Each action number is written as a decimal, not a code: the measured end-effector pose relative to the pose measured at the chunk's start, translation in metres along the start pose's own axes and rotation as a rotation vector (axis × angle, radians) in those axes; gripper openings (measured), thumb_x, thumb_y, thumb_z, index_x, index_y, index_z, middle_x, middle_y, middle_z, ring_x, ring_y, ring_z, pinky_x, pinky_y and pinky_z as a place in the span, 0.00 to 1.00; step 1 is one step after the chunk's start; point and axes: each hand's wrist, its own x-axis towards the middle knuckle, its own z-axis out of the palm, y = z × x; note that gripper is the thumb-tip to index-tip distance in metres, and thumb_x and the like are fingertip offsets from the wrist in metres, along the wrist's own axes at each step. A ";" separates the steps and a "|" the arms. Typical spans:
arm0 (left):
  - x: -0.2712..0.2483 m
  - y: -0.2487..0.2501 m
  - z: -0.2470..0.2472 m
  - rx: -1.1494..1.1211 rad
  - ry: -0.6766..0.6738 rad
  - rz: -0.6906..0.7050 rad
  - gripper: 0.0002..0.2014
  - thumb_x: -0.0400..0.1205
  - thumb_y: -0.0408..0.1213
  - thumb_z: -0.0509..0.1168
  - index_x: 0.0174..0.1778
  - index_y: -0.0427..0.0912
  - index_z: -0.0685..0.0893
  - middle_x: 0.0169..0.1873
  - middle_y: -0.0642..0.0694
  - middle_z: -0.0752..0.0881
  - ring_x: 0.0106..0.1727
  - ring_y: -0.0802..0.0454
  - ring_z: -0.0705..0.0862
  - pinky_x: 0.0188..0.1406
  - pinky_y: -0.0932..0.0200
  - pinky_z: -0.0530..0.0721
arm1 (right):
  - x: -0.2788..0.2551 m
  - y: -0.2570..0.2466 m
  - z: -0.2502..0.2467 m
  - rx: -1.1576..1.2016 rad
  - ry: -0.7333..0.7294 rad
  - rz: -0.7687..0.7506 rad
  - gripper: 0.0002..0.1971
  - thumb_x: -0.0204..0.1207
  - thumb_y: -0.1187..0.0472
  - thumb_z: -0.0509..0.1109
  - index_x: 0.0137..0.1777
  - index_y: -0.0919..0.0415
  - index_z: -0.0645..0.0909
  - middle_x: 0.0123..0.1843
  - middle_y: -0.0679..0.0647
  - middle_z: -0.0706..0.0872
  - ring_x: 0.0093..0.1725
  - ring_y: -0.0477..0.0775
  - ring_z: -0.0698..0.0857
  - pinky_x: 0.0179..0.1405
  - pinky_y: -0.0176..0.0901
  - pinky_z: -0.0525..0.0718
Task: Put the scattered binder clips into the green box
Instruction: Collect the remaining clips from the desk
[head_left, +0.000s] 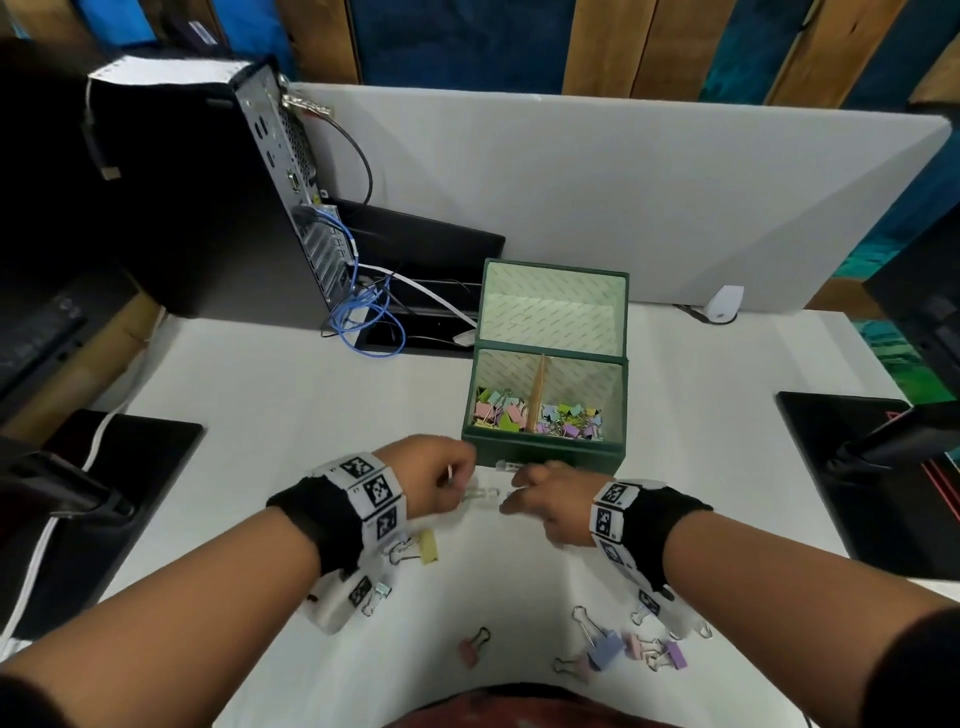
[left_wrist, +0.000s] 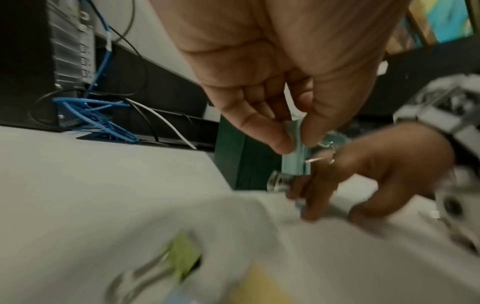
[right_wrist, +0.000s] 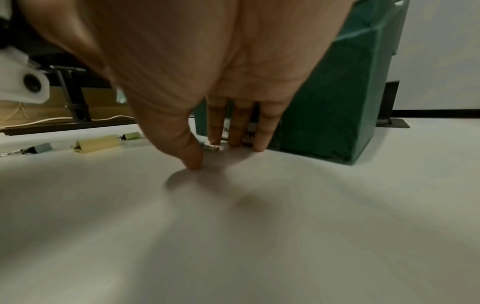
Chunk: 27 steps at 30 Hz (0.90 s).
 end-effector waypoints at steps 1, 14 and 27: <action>0.002 0.002 -0.007 -0.078 0.064 -0.007 0.12 0.73 0.33 0.65 0.30 0.55 0.73 0.35 0.54 0.82 0.40 0.49 0.83 0.45 0.53 0.85 | 0.001 0.001 0.001 0.011 0.028 0.004 0.29 0.72 0.70 0.61 0.72 0.46 0.70 0.75 0.55 0.70 0.71 0.62 0.71 0.66 0.57 0.78; 0.049 0.023 -0.036 -0.498 0.330 -0.111 0.08 0.74 0.41 0.73 0.44 0.58 0.82 0.48 0.57 0.84 0.42 0.57 0.85 0.38 0.73 0.77 | -0.024 0.001 -0.005 0.243 0.179 0.094 0.10 0.69 0.62 0.67 0.51 0.54 0.81 0.54 0.52 0.80 0.50 0.56 0.81 0.50 0.45 0.82; -0.020 -0.020 -0.003 0.020 -0.137 -0.114 0.17 0.74 0.34 0.68 0.56 0.58 0.82 0.49 0.56 0.75 0.51 0.54 0.82 0.55 0.61 0.80 | -0.030 0.039 -0.073 0.565 0.701 0.347 0.09 0.74 0.69 0.67 0.52 0.60 0.83 0.54 0.55 0.76 0.53 0.56 0.81 0.58 0.40 0.78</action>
